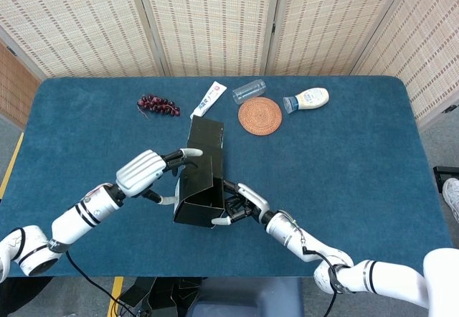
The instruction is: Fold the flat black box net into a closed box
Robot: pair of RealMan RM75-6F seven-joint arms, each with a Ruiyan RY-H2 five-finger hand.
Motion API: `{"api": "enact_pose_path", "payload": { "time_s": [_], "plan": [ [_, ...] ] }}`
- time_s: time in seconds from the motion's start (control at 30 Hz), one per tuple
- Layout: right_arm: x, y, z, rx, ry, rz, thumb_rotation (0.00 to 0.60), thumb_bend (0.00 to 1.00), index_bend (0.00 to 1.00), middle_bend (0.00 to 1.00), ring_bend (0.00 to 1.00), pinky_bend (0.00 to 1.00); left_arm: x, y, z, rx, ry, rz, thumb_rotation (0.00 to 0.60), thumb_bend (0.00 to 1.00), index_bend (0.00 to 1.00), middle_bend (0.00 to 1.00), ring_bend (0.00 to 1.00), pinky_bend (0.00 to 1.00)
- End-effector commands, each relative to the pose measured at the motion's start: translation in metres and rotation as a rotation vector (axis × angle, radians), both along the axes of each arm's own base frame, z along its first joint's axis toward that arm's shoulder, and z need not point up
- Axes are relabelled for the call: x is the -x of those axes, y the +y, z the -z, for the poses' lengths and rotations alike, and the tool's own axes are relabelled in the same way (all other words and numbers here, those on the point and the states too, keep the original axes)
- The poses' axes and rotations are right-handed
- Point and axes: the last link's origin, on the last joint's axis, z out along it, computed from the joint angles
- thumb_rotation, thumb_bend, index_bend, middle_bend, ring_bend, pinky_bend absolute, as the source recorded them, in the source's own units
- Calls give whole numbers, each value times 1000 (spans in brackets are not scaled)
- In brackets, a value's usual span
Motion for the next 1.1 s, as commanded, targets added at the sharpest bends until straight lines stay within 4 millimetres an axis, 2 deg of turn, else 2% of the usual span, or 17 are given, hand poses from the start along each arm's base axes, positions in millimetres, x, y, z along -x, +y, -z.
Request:
{"api": "enact_pose_path", "payload": {
  "time_s": [0.03,0.57,0.8,1.1],
  "plan": [
    [0,0,1,-3,2,-2,600,204,286,401,772,1000,4,-1,0,22,-1,-6,600,49,241,137,471,654],
    [2,-1,12,-20,37,-4,600,203,286,402,772,1000,9,-3,-1,110,66,15,600,320,235,98,415,616],
    [3,-3,16,-11,71,-34,600,203,294,411,774,1000,11,-2,3,139,100,11,600,356,165,58,398,608],
    [3,-6,15,12,101,-55,600,203,302,412,774,1000,13,-5,10,155,125,27,600,356,219,69,402,608]
  ]
}}
